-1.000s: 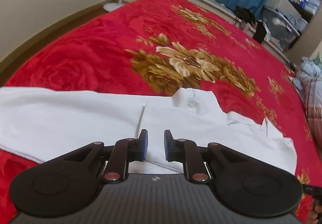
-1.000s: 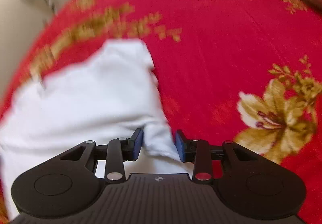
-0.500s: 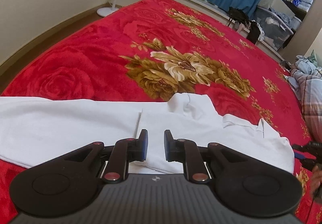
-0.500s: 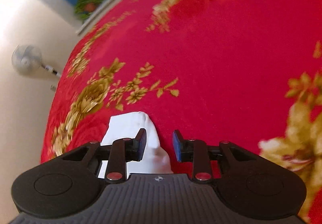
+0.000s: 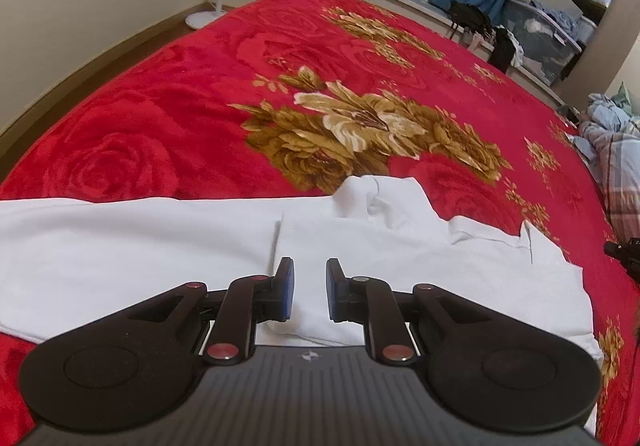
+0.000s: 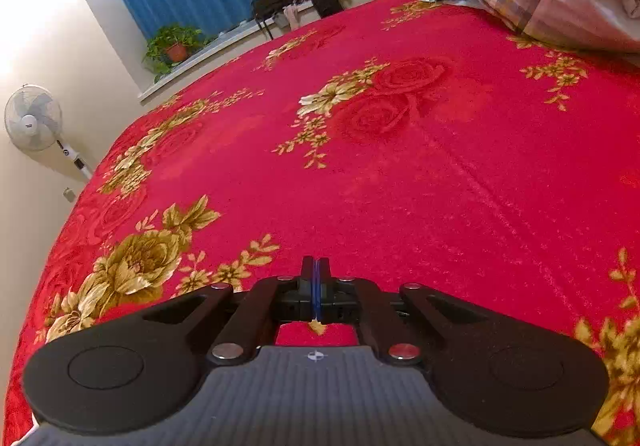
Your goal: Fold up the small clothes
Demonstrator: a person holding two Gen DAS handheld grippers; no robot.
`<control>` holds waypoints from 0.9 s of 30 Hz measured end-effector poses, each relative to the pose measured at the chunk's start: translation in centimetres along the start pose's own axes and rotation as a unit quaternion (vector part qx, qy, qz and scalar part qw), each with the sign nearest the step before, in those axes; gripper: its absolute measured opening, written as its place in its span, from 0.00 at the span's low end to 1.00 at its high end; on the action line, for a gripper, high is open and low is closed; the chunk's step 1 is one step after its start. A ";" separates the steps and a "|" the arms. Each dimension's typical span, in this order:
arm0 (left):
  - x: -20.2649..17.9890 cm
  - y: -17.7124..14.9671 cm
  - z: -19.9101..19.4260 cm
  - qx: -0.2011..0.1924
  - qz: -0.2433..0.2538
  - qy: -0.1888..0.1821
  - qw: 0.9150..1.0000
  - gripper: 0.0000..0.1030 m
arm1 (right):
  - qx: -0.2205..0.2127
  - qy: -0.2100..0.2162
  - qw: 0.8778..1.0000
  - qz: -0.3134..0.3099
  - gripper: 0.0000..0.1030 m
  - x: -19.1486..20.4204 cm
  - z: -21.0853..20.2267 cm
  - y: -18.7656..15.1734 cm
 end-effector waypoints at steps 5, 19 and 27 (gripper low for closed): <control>0.2 0.2 0.6 0.017 -0.006 -0.002 1.000 0.26 | 0.083 0.037 0.996 0.023 0.39 -1.2 0.3 -1.1; 1.7 -0.8 3.1 0.070 -0.042 0.005 0.997 0.33 | 0.093 0.013 0.993 -0.074 0.05 2.0 0.1 -4.6; 2.6 -1.0 3.8 0.077 -0.050 -0.002 0.996 0.33 | 0.122 0.016 0.992 -0.027 0.24 1.2 -4.1 -4.7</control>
Point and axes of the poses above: each gripper's, at about its wrist camera, not at the fingertips, and z roughly the way its jaws point, x to its left, y to its top, the point moved 2 cm from there along z, roughly the way its jaws point, and after that the axes turned 3 degrees about z, right-handed, at the moved point
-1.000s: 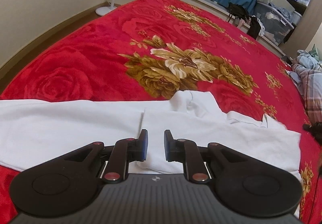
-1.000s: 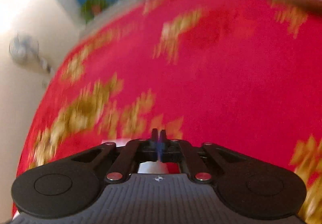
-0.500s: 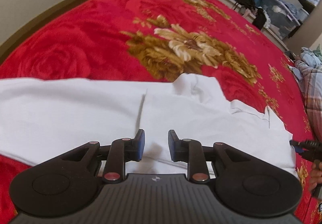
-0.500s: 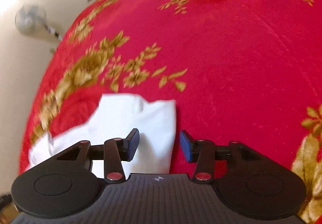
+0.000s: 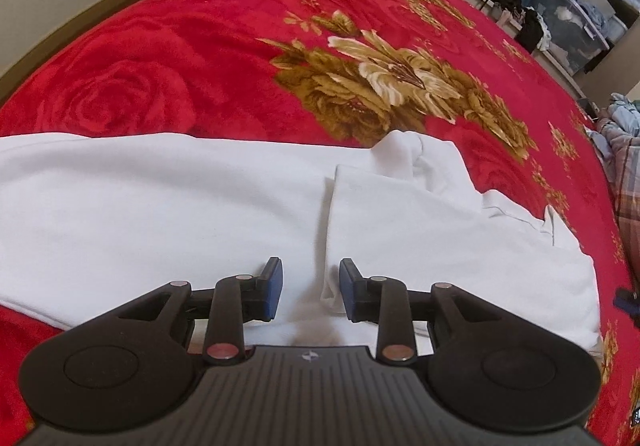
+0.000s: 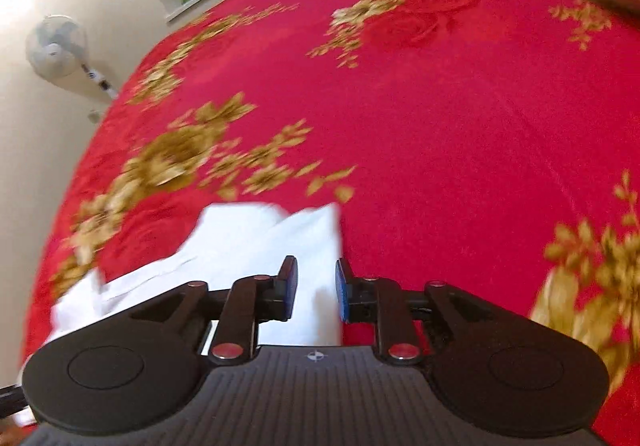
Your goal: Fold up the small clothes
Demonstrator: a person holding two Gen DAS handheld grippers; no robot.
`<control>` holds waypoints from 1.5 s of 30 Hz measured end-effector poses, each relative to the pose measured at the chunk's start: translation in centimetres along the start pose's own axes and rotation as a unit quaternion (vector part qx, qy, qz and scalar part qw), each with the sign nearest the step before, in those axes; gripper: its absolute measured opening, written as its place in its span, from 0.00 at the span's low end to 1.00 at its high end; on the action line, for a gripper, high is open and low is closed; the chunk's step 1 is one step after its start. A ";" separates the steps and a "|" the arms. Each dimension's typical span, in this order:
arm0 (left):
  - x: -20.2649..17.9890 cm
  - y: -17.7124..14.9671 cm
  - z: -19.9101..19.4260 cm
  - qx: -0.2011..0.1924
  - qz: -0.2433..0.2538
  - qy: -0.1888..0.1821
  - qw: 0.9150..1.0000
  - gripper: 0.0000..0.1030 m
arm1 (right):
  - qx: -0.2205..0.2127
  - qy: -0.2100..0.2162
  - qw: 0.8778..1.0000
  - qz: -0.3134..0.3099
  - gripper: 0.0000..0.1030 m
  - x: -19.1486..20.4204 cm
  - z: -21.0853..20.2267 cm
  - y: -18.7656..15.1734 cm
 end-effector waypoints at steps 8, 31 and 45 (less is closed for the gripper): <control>-0.7 -0.7 -0.5 -0.007 0.016 -0.010 1.000 0.33 | 0.067 -0.018 0.981 0.179 0.26 -2.8 -2.1 -7.9; -1.1 -2.9 -5.7 -0.020 0.078 -0.012 0.997 0.07 | 0.018 -0.018 0.962 0.272 0.16 -7.8 -4.3 -9.0; -3.6 -4.0 -2.1 0.019 0.140 -0.015 0.990 0.35 | 0.014 -0.054 0.998 -0.001 0.30 -0.9 -0.6 -8.8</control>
Point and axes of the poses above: each gripper's, at about its wrist camera, not at the fingertips, and z roughly the way its jaws point, x to its left, y to its top, the point moved 2 cm from there along z, roughly the way its jaws point, and after that the axes turned 3 degrees about z, right-handed, at the moved point
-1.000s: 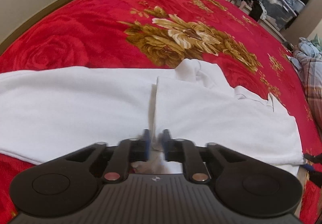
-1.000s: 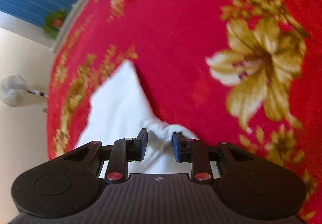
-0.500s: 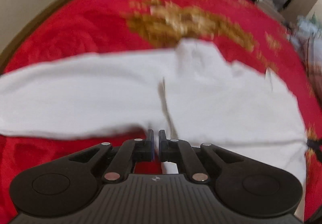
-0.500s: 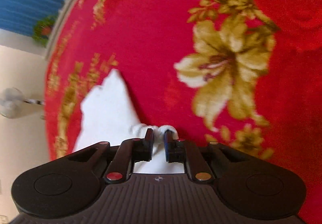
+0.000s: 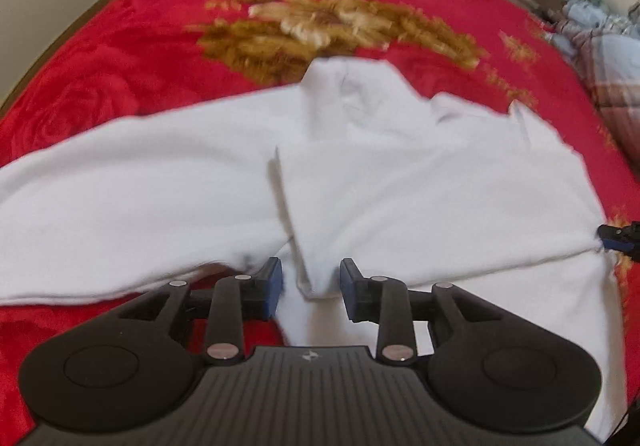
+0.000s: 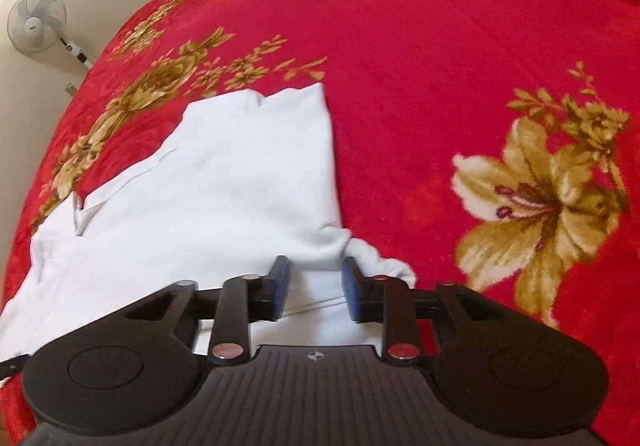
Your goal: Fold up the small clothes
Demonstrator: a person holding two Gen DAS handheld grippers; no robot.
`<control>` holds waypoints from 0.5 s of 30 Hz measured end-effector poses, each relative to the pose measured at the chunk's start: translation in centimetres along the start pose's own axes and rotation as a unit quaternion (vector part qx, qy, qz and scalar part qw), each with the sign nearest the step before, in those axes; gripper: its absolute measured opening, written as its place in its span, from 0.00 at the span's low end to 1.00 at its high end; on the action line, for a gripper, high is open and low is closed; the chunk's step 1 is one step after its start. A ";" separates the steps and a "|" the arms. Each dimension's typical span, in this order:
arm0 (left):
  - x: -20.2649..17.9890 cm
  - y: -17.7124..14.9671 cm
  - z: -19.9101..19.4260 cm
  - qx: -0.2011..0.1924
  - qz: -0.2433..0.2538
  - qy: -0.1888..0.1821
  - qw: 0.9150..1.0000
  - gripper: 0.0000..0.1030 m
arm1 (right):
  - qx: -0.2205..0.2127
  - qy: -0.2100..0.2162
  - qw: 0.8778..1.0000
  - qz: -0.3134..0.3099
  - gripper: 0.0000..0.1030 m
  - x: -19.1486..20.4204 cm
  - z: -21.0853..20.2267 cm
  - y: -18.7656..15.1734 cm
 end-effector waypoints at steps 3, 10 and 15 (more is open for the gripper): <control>0.3 0.3 -1.4 -0.032 -0.007 -0.014 0.999 0.47 | -0.026 0.029 0.999 -0.014 0.39 1.2 -1.3 0.4; 0.1 0.7 -2.6 -0.067 -0.003 0.017 0.998 0.52 | -0.006 0.029 0.999 -0.013 0.39 1.5 -1.2 0.0; 0.0 1.7 -8.5 -0.208 0.032 0.089 0.974 0.66 | -0.092 0.077 0.992 -0.051 0.39 3.1 -5.0 0.6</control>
Point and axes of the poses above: each gripper's, at about its wrist camera, not at the fingertips, and z roughly the way its jaws point, x to its left, y to its top, the point moved 2 cm from there along z, roughly the way its jaws point, and after that the axes turned 3 degrees about z, right-handed, at the moved point
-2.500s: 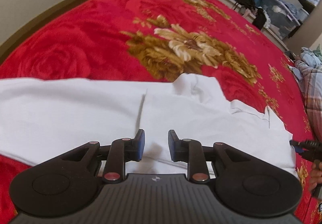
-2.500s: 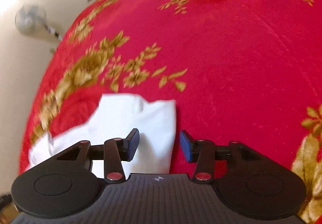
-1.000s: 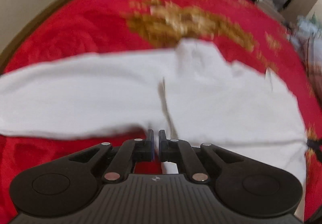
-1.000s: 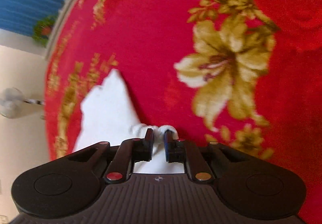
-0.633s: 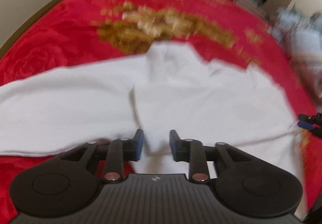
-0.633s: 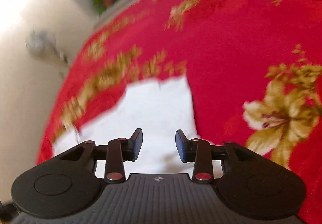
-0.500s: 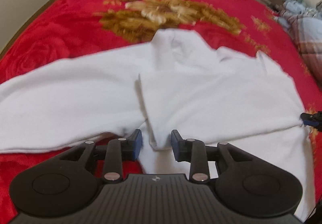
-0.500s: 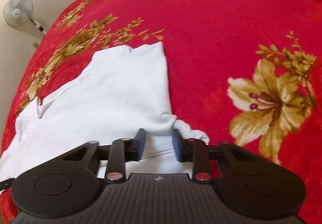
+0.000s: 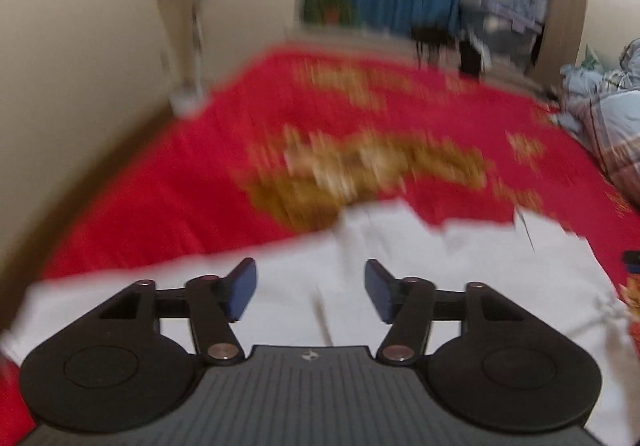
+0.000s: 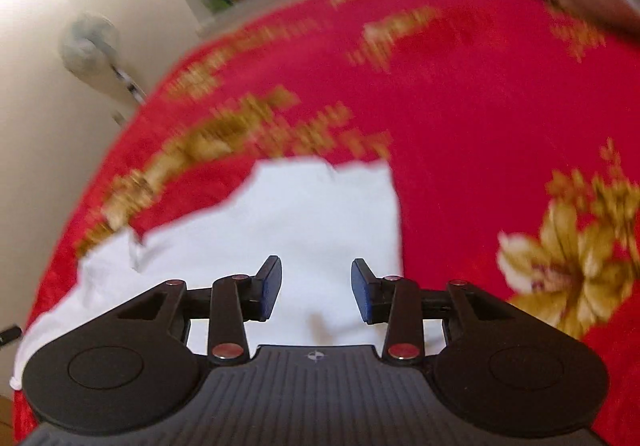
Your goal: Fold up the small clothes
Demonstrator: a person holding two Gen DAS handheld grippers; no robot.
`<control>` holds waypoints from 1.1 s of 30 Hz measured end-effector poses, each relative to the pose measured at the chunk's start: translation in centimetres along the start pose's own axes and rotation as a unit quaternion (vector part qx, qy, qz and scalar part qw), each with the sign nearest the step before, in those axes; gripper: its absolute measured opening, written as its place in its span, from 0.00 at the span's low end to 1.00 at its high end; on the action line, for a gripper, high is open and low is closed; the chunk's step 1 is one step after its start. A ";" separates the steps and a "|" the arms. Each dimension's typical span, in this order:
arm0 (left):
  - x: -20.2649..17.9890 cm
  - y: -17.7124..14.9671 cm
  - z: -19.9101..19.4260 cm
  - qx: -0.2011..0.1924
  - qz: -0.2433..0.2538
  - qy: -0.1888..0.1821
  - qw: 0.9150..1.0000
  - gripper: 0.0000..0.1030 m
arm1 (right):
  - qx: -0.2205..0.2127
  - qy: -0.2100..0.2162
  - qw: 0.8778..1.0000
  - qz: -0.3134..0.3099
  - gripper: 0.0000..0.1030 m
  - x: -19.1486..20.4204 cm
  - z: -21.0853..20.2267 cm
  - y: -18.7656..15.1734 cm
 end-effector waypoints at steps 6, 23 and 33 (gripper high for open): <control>1.4 3.7 -5.8 -0.089 0.035 0.055 0.994 0.69 | -0.060 0.047 0.997 -0.027 0.39 2.8 -5.7 2.2; 11.3 -2.2 0.4 0.056 -0.109 0.127 0.984 0.63 | -0.083 -0.003 0.989 -0.119 0.47 4.7 -6.5 -1.0; 16.7 -4.5 0.8 0.079 -0.217 0.119 0.966 0.63 | -0.064 -0.018 0.993 -0.097 0.47 3.7 -4.1 0.0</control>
Point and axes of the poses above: each gripper's, at about its wrist camera, not at the fingertips, and z roughly the way its jaws point, x to its left, y to its top, the point moved 2 cm from there along z, roughly the way its jaws point, and after that the axes turned 3 degrees about z, right-handed, at the moved point
